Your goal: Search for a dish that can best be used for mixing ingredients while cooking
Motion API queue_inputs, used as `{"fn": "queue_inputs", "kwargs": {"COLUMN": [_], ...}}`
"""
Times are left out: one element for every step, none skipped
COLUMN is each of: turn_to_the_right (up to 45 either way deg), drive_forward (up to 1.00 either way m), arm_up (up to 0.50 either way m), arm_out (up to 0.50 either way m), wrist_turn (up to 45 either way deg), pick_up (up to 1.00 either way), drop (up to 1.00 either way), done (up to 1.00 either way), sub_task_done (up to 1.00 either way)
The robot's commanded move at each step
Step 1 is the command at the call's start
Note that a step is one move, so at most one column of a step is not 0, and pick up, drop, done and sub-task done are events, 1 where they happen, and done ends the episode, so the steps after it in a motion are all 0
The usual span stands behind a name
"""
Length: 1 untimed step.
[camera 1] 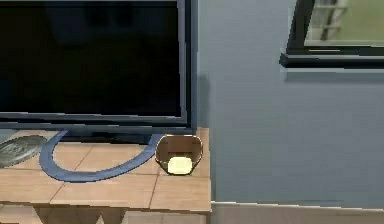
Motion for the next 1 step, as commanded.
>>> {"fn": "queue_inputs", "kwargs": {"turn_to_the_right": [0.0], "drive_forward": [0.0], "arm_up": [0.0], "arm_out": [0.0], "wrist_turn": [0.0], "pick_up": [0.0], "drop": [0.0], "done": [1.0], "sub_task_done": [0.0]}}
